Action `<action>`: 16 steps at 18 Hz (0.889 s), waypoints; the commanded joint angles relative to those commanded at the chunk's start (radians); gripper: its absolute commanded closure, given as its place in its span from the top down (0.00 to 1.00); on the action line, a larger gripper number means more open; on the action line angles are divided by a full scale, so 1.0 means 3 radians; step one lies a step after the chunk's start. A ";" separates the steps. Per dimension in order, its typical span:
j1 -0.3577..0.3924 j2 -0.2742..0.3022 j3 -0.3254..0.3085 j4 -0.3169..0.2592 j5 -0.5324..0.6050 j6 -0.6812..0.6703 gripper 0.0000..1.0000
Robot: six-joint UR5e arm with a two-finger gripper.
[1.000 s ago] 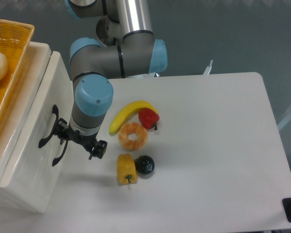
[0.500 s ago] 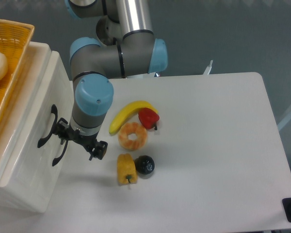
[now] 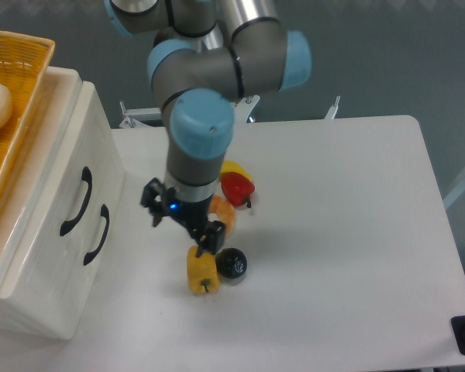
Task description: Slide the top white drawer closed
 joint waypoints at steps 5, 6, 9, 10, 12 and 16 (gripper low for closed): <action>0.0241 0.0113 -0.0005 -0.0020 0.0025 0.0508 1.00; 0.0271 0.0148 -0.0030 -0.0036 0.0122 0.0605 1.00; 0.0363 0.0230 -0.0112 -0.0066 0.0552 0.1090 1.00; 0.0404 0.0256 -0.0133 -0.0067 0.0547 0.1147 1.00; 0.0496 0.0266 -0.0138 -0.0067 0.0547 0.1199 1.00; 0.0761 0.0327 -0.0163 -0.0092 0.0252 0.1367 1.00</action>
